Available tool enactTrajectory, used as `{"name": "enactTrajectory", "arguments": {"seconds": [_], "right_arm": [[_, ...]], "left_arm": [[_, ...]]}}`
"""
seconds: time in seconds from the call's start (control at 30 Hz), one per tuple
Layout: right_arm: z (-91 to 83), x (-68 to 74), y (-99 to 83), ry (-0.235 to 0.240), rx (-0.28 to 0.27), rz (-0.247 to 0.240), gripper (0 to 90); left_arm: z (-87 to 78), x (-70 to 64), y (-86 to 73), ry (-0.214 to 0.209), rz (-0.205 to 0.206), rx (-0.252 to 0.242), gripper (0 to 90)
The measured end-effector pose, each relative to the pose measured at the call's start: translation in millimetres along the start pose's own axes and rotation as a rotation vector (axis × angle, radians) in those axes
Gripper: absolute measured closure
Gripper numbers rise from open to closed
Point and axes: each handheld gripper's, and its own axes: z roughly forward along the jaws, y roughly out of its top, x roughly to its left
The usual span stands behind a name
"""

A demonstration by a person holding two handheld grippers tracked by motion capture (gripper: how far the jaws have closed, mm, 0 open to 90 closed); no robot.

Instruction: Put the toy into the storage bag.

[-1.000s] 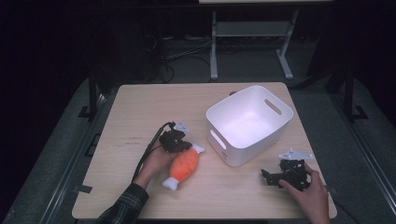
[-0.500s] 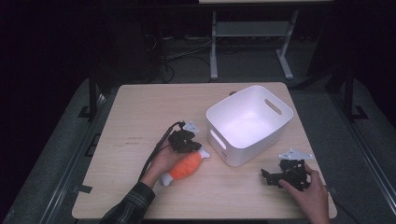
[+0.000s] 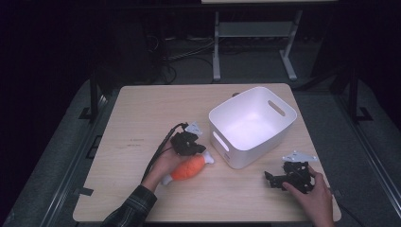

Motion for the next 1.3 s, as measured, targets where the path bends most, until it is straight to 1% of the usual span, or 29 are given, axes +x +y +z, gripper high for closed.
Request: {"name": "enactTrajectory", "arguments": {"seconds": [0.13,0.23,0.33,0.37,0.4,0.47,0.53,0.6,0.67,0.73,0.77,0.8,0.9,0.93,1.0,1.07,1.13,1.17,1.2,1.3], "right_arm": [[0.0,0.0,0.0,0.0,0.0,0.0,0.2],[-0.1,0.1,0.0,-0.001,0.0,0.0,0.2],[0.0,0.0,0.0,0.0,0.0,0.0,0.2],[0.0,0.0,0.0,0.0,0.0,0.0,0.2],[0.0,0.0,0.0,0.0,0.0,0.0,0.2],[-0.1,0.0,0.0,0.001,0.0,0.0,0.2],[0.0,0.1,0.0,0.001,0.0,0.001,0.2],[0.0,0.1,0.0,0.001,0.0,0.001,0.2],[0.0,0.1,0.0,0.001,0.0,0.001,0.2],[0.0,0.1,0.0,0.0,-0.001,0.002,0.2],[0.0,0.1,0.0,0.0,0.0,0.001,0.1],[0.0,0.0,0.0,0.0,0.0,0.001,0.2],[0.0,0.0,0.0,0.0,0.0,0.0,0.2],[0.0,0.0,0.0,0.0,0.0,0.0,0.2],[0.0,0.0,0.0,0.0,0.0,0.0,0.2],[0.0,0.0,0.0,0.0,0.0,0.0,0.2],[0.0,0.0,0.0,0.0,0.0,0.0,0.2],[0.0,0.0,0.0,0.0,0.0,0.0,0.1],[0.0,0.0,0.0,0.0,0.0,0.0,0.2],[0.0,0.0,0.0,0.0,0.0,0.0,0.1]], "left_arm": [[-16.4,2.2,-3.0,-0.002,-0.023,-0.009,79.1],[-26.1,3.1,-4.8,-0.008,-0.042,-0.019,68.5],[-34.1,1.7,-6.7,-0.023,-0.048,-0.019,58.3],[-35.2,0.3,-7.4,-0.029,-0.056,-0.016,53.9],[-36.4,-1.0,-8.1,-0.03,-0.052,-0.01,50.9],[-38.3,-3.6,-9.6,-0.026,-0.053,0.003,44.4],[-39.3,-6.1,-11.6,-0.02,-0.06,0.01,35.4],[-40.4,-7.3,-13.4,-0.019,-0.064,0.012,29.6],[-41.5,-8.6,-16.0,-0.026,-0.068,0.026,22.7],[-42.3,-10.3,-18.1,-0.024,-0.059,0.051,14.5],[-42.2,-11.4,-19.1,-0.017,-0.052,0.052,13.4],[-42.6,-13.3,-20.7,-0.003,-0.034,0.061,13.2],[-42.9,-15.0,-24.0,0.003,-0.01,0.084,12.7],[-42.0,-16.2,-25.2,0.005,-0.018,0.078,12.7],[-41.3,-15.6,-27.3,0.006,-0.001,0.097,12.7],[-39.7,-15.8,-29.2,0.009,0.005,0.105,12.7],[-37.8,-16.7,-30.3,0.006,0.001,0.104,12.7],[-37.0,-16.1,-30.7,0.006,0.016,0.122,12.6],[-35.7,-16.5,-31.1,0.008,0.015,0.124,12.6],[-33.3,-16.3,-32.6,-0.005,0.02,0.136,12.7]]}}
